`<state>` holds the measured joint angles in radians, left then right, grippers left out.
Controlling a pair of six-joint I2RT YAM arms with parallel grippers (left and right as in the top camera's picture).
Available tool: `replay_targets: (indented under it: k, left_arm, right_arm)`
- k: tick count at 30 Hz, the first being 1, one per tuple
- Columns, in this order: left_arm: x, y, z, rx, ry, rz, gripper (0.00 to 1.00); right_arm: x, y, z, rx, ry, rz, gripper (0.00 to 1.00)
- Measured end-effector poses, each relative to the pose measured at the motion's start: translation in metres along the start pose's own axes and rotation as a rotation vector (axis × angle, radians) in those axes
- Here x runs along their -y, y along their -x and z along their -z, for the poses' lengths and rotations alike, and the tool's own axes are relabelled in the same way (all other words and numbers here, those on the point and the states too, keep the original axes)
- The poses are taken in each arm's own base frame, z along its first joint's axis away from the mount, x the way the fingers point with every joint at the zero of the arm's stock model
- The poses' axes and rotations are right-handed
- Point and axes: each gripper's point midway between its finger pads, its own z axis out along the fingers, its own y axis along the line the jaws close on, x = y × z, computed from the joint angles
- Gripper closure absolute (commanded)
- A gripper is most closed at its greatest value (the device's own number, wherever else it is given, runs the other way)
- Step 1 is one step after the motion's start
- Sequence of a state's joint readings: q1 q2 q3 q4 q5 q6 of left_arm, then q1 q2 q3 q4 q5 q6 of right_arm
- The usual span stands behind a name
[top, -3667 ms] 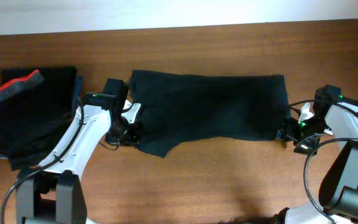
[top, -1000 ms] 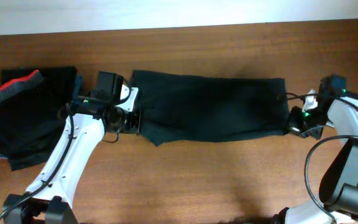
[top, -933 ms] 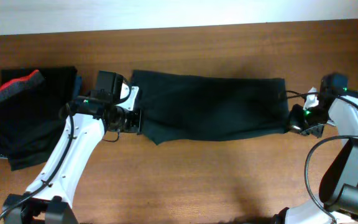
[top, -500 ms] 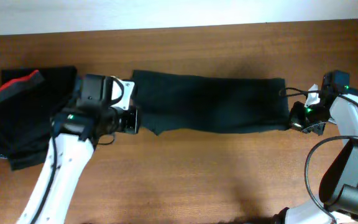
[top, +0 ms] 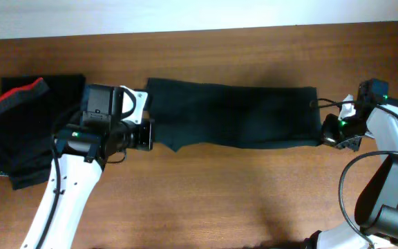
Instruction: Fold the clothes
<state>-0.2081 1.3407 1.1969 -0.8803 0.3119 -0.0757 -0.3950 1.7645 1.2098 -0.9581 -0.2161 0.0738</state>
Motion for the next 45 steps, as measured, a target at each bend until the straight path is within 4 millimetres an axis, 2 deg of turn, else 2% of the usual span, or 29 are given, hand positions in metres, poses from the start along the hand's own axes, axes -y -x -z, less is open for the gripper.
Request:
replay_targets:
  k: [4,7,15,25,29,33,39,45]
  left_arm:
    - [-0.009,0.015,0.001,0.062,0.054,-0.017,0.99]
    - [-0.014,0.02,-0.005,0.069,0.072,-0.017,0.99]
    - [-0.027,0.008,-0.04,-0.035,0.088,0.012,0.99]
    - [-0.027,0.027,-0.042,0.038,0.086,-0.009,0.99]
    - [-0.03,0.025,-0.05,0.021,0.088,-0.004,0.99]
    - [-0.035,0.02,-0.061,-0.01,0.094,0.005,0.99]
    - [-0.056,0.023,-0.059,0.002,0.22,0.003,0.99]
    - [-0.062,0.03,-0.06,0.027,0.251,-0.002,1.0]
  right_arm:
    - [0.0,0.006,0.0,0.025,0.002,0.006,0.96]
    - [0.0,0.005,0.0,0.021,0.002,0.006,0.91]
    - [0.001,-0.021,0.001,-0.084,-0.006,-0.015,0.92]
    - [-0.006,-0.051,0.006,-0.211,0.037,-0.048,0.96]
    - [-0.008,-0.049,0.006,-0.201,0.045,-0.046,0.96]
    - [-0.009,-0.038,0.004,-0.157,0.052,-0.036,0.96]
    - [-0.002,-0.025,0.004,-0.105,0.053,-0.106,0.96]
    - [0.01,-0.023,0.006,-0.095,0.053,-0.172,0.96]
